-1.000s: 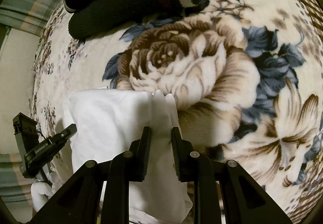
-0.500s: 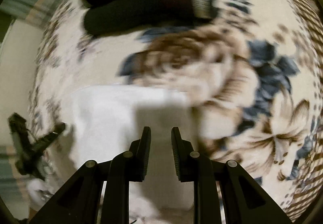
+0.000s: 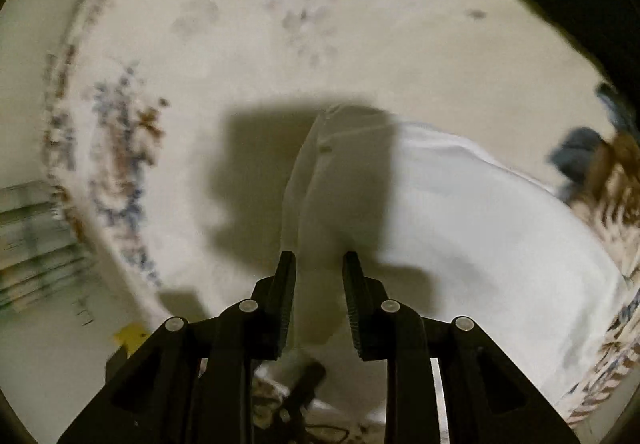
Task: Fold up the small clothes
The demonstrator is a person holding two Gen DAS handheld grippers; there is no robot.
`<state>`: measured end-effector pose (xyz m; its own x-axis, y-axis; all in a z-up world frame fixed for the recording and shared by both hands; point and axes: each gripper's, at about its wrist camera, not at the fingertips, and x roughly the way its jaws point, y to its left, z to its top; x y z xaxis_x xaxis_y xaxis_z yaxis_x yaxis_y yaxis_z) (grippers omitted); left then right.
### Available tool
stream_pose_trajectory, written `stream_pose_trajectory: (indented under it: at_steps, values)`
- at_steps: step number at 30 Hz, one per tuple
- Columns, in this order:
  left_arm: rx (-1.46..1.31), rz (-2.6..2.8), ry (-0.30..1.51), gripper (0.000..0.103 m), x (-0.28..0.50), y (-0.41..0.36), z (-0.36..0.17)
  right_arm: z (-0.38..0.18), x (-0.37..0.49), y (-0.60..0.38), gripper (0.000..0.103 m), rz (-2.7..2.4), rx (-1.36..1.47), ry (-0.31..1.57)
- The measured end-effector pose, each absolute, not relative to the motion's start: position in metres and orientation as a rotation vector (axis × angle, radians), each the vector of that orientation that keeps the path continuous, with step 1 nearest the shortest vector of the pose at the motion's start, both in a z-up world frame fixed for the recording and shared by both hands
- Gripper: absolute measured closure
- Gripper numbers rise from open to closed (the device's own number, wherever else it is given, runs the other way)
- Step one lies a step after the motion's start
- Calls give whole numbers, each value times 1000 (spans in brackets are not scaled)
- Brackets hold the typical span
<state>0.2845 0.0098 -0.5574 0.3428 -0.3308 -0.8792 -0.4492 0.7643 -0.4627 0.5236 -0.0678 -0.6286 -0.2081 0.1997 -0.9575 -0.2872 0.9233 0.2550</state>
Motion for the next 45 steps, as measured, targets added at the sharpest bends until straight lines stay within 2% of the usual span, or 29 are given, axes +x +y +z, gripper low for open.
stream_pose_trajectory:
  at_steps: [2, 3, 5, 16, 23, 29, 31, 32, 33, 35, 39, 42, 45]
  values:
    - [-754, 74, 1250, 43, 284, 13, -559, -641, 524, -57, 79, 394, -122, 1732]
    - [-755, 66, 1250, 43, 283, 15, -559, -642, 524, -55, 93, 363, -138, 1708]
    - [-752, 49, 1250, 43, 282, 17, -560, -636, 522, -54, 98, 337, -147, 1664]
    - [-766, -2, 1263, 43, 255, 34, -561, -593, 512, -64, 99, 318, -42, 1562]
    - [-749, -16, 1287, 43, 250, 35, -559, -589, 522, -72, 99, 317, 20, 1551]
    - [-709, 12, 1271, 43, 250, 43, -545, -611, 543, -67, 99, 500, 195, 1664]
    - [-712, 12, 1256, 43, 255, 47, -539, -595, 544, -79, 95, 546, 209, 1628]
    - [-712, 9, 1244, 43, 260, 48, -536, -584, 543, -89, 78, 548, 207, 1597]
    - [-705, 5, 1240, 43, 263, 47, -534, -572, 542, -103, 53, 538, 207, 1565]
    - [-702, -28, 1237, 43, 280, 44, -531, -551, 537, -140, 36, 492, 215, 1497]
    - [-711, -104, 1250, 43, 309, 30, -534, -542, 519, -232, 35, 339, 238, 1455]
    - [-698, -135, 1261, 43, 334, 18, -541, -565, 503, -297, 26, 256, 314, 1478]
    - [-682, -146, 1296, 39, 357, 9, -558, -601, 490, -336, 24, 250, 387, 1484]
